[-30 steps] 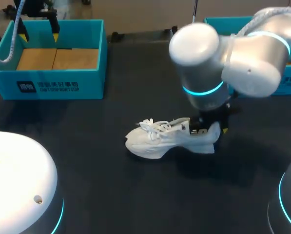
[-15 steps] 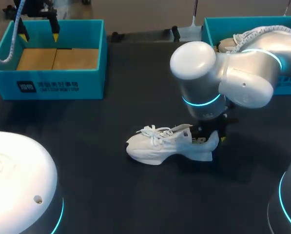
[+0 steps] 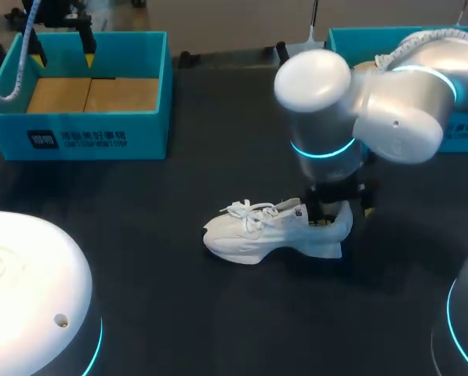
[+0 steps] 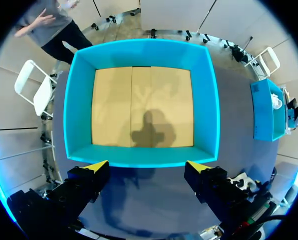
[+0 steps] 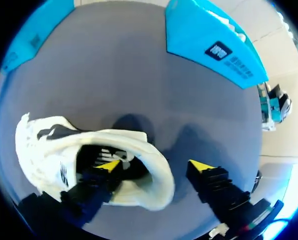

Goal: Take the shoe out of the shoebox, open the shoe tongue, remove and reinsert the insole, then place the shoe into the shoebox

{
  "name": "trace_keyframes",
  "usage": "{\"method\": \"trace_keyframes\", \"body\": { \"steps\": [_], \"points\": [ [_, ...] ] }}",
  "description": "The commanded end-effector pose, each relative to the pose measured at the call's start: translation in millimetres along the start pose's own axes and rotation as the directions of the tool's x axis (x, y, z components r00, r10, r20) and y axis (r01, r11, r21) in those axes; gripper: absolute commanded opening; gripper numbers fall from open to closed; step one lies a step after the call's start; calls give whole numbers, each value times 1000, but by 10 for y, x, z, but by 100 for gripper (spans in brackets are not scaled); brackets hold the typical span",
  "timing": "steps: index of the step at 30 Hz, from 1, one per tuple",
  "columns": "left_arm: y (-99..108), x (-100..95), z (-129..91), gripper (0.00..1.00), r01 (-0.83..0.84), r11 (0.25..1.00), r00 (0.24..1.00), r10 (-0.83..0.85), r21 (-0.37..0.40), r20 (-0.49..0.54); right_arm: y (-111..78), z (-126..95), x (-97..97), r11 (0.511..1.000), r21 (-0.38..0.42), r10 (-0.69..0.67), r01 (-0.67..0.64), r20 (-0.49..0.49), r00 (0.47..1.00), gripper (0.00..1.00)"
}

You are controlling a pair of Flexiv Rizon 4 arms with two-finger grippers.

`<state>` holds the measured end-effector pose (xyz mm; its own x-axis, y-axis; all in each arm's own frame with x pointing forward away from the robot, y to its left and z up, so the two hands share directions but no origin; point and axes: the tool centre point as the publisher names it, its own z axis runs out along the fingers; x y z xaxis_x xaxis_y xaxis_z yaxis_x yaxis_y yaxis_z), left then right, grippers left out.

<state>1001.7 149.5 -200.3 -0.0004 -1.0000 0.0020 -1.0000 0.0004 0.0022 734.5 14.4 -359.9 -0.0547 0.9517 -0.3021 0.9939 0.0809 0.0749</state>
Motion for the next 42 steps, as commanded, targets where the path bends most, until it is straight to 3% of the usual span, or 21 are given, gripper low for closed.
{"method": "trace_keyframes", "body": {
  "steps": [1,5,8,11,26,29,30,32,37,42],
  "points": [
    [6,-1,-1,100,0,1000,1000,0,1,1,-68,-310,-153,999,-21,-41,41,-2,999,100],
    [6,-1,-1,100,0,1000,1000,0,1,1,-65,-544,-221,991,-62,-123,122,-21,992,100],
    [6,-1,-1,100,0,1000,1000,0,1,1,-54,-719,-221,962,-106,-259,253,-45,965,100],
    [6,-1,-1,100,0,1000,1000,0,1,1,-86,-894,-152,843,-147,-537,518,-173,825,100],
    [6,-1,-1,100,0,1000,1000,0,1,1,-86,-894,-152,843,-147,-537,518,-173,825,100],
    [6,-1,-1,100,0,1000,1000,0,1,1,-114,-887,-192,728,-261,-681,634,-175,711,100],
    [6,-1,-1,100,0,1000,1000,0,1,1,-129,-887,-225,703,-264,-708,660,-171,685,100],
    [6,-1,-1,100,0,1000,1000,0,1,1,-157,-924,-252,609,-317,-790,727,-160,592,100],
    [6,-1,-1,100,0,1000,1000,0,1,1,-198,-975,-287,447,-379,-893,810,-139,428,100],
    [6,-1,-1,100,0,1000,1000,0,1,1,-183,-1023,-279,305,-390,-951,869,-74,301,100]
  ]
}}
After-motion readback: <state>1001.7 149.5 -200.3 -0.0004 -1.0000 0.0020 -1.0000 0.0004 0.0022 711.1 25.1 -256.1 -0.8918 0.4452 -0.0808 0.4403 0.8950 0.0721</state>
